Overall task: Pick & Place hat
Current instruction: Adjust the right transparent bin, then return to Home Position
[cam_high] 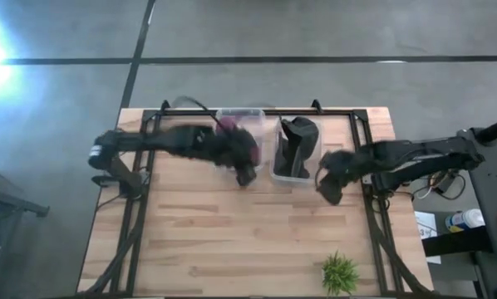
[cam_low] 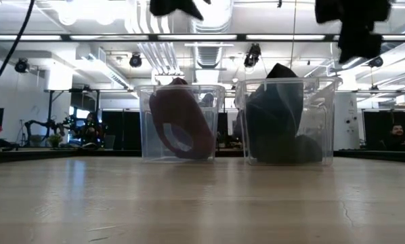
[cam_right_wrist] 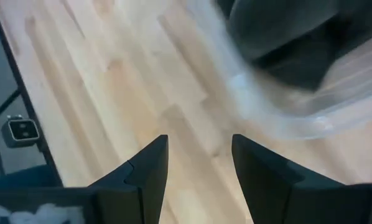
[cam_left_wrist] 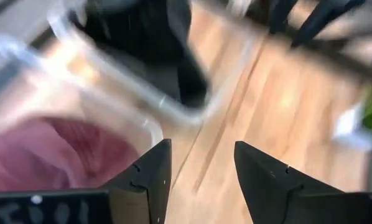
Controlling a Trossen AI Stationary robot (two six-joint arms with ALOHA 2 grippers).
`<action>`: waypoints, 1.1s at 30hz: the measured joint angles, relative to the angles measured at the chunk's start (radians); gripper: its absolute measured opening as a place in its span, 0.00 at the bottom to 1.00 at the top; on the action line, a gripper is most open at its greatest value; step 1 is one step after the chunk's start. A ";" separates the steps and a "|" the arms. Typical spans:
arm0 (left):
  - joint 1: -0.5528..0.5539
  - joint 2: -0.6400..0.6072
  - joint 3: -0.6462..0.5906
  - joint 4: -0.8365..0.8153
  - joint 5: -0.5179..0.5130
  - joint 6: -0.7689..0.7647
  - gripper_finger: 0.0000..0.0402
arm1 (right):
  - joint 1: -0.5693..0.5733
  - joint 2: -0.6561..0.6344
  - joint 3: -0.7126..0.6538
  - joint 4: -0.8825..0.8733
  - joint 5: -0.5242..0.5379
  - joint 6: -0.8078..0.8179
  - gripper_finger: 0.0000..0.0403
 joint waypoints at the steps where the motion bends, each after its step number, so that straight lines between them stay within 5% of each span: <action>1: -0.024 -0.003 -0.031 -0.010 -0.010 -0.013 0.42 | 0.019 0.009 -0.030 0.033 -0.001 0.034 0.43; 6: -0.126 -0.086 -0.162 -0.030 -0.062 -0.115 0.42 | 0.070 0.069 -0.125 0.221 0.029 0.224 0.43; 17: -0.240 -0.231 -0.520 0.007 -0.087 -0.306 0.42 | 0.041 0.187 -0.141 0.344 0.370 0.381 0.43; 23: -0.272 -0.358 -0.650 0.283 -0.091 -0.278 0.42 | 0.040 0.131 -0.097 0.345 0.312 0.245 0.43; 27: -0.251 -0.482 -0.658 0.280 -0.286 -0.129 0.42 | 0.084 0.019 -0.016 0.335 0.305 -0.021 0.43; 29: -0.248 -0.540 -0.657 0.230 -0.362 -0.257 0.42 | 0.098 -0.037 0.018 0.286 0.317 -0.102 0.43; 31: -0.257 -0.609 -0.678 0.262 -0.431 -0.289 0.42 | 0.099 -0.091 0.057 0.242 0.287 -0.092 0.43; 33: -0.277 -0.656 -0.752 0.391 -0.409 -0.132 0.42 | 0.107 -0.144 0.069 0.241 0.284 -0.080 0.43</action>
